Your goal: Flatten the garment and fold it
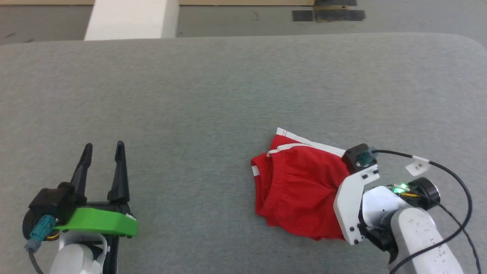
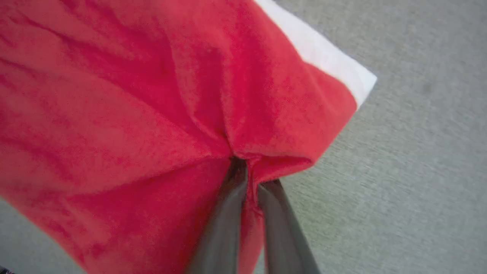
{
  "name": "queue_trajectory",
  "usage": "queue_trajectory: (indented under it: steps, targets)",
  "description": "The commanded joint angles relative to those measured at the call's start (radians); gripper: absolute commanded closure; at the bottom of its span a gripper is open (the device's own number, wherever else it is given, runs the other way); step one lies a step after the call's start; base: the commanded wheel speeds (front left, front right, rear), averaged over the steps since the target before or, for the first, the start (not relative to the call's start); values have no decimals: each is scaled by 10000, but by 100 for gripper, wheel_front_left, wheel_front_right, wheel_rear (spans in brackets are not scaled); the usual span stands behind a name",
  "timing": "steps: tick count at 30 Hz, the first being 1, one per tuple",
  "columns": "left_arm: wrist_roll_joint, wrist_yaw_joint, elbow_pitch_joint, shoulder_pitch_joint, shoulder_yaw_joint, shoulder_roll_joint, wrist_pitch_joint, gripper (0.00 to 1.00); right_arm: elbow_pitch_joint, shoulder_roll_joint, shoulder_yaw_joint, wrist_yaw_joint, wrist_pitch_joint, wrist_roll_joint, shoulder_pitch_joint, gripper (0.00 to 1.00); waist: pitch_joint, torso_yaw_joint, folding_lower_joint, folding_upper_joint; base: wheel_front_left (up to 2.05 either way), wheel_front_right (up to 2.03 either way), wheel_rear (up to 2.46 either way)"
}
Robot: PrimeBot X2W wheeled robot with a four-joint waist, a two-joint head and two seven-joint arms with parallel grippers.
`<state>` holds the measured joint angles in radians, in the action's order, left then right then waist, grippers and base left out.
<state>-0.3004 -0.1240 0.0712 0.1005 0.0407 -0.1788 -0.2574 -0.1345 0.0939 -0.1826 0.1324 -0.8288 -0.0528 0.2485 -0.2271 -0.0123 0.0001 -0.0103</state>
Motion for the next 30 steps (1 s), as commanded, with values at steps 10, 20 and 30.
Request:
queue_trajectory:
  steps: [10,20,30]
  targets:
    - [74,-67,-609,84,21,-426,-44,0,84,2006,-1407,-17,-176,-756,1577,100,-789,-3622,-1,103,0,0,0]
    - [-62,-67,-1440,620,-38,-1216,-35,0,-711,2905,-88,-17,976,-202,2989,100,-2697,-3717,-1,103,0,0,0]
    - [-367,-67,-1800,932,30,-1655,-23,0,-1037,3578,2330,-17,1449,712,3452,100,-3952,-2628,-1,103,0,0,0]
